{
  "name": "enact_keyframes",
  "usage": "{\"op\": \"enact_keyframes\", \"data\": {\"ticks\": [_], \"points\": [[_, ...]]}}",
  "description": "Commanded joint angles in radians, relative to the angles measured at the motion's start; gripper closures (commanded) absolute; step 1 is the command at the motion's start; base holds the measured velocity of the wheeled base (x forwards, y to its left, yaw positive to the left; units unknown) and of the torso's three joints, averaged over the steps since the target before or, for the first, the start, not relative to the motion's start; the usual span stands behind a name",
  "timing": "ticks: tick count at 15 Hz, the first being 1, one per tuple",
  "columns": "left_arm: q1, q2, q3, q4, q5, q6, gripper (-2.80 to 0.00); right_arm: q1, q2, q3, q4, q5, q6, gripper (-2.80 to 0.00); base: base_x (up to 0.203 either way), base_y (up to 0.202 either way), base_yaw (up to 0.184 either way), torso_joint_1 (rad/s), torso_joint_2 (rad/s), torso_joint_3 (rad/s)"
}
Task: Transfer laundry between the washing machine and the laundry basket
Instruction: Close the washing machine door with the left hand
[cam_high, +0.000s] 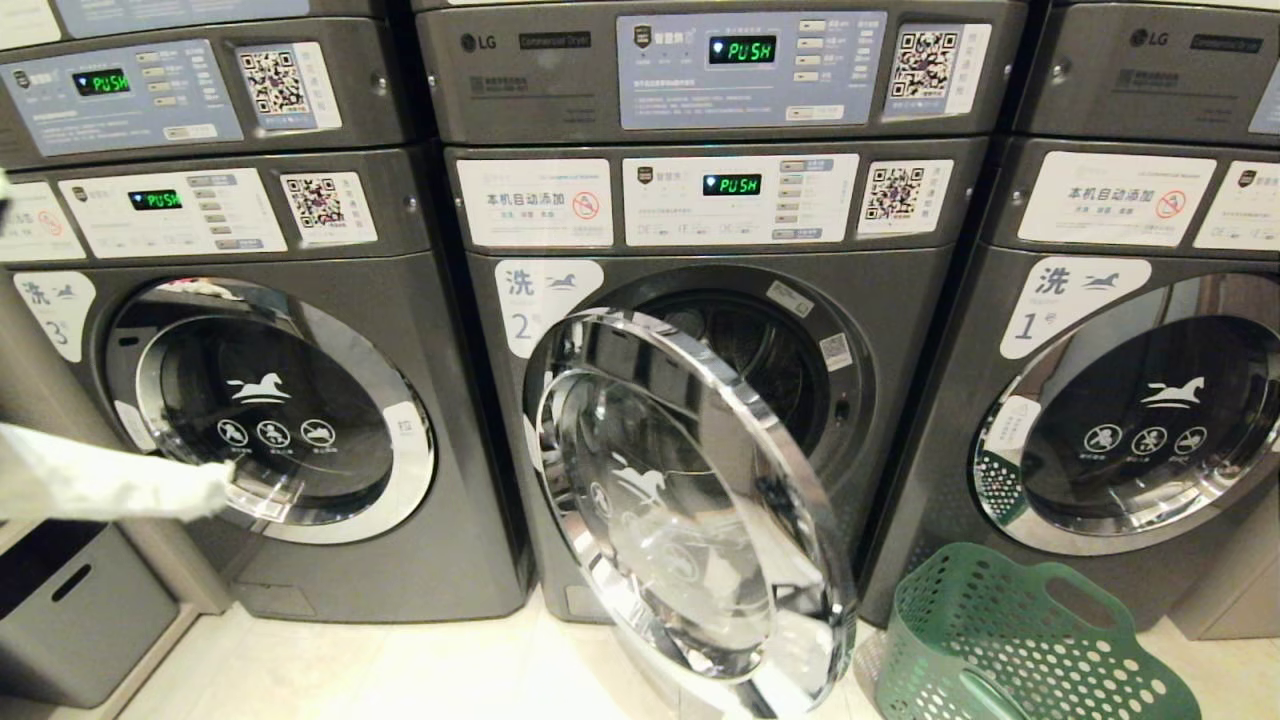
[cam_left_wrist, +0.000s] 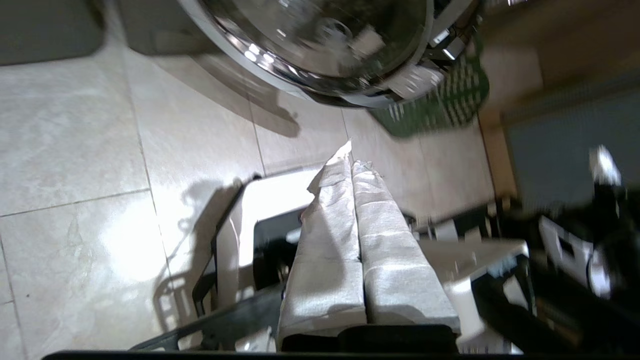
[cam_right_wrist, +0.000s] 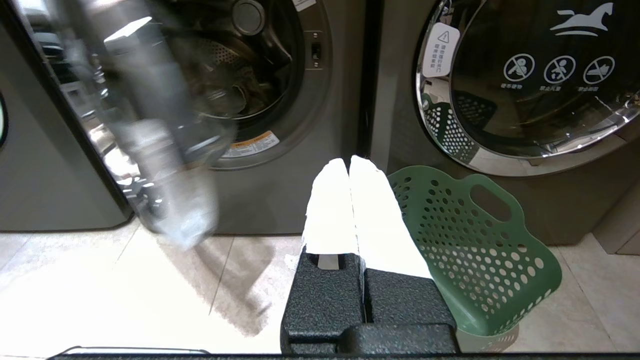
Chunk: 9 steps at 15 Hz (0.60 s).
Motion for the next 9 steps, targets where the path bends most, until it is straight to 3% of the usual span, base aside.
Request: {"op": "enact_keyframes", "data": {"ticks": [1,3,5,7,9], "points": [[0.113,-0.099,0.034,-0.064,0.024,-0.044,0.00,-0.001,0.001,0.000,0.000,0.000,0.000,0.00,0.000,0.000,0.000,0.000,0.00,0.000],[0.217,-0.205,0.116,-0.186,0.076,-0.075,0.00,-0.001,0.000,0.000,0.000,0.000,0.000,0.00,0.000,0.000,0.000,0.000,0.00,0.000],[0.247,-0.330,0.239,-0.278,0.195,-0.051,0.00,-0.001,0.001,0.002,0.000,0.003,-0.014,0.00,0.000,0.000,0.000,0.000,0.00,0.000],[0.255,-0.484,0.414,-0.341,0.339,0.060,0.00,-0.001,0.000,0.000,0.005,0.007,-0.037,0.00,0.000,0.000,0.000,0.000,0.00,0.000],[0.258,-0.658,0.615,-0.391,0.390,0.154,0.00,-0.001,0.003,-0.015,0.007,0.012,-0.154,0.00,0.000,0.000,0.000,0.000,0.00,0.000]]}}
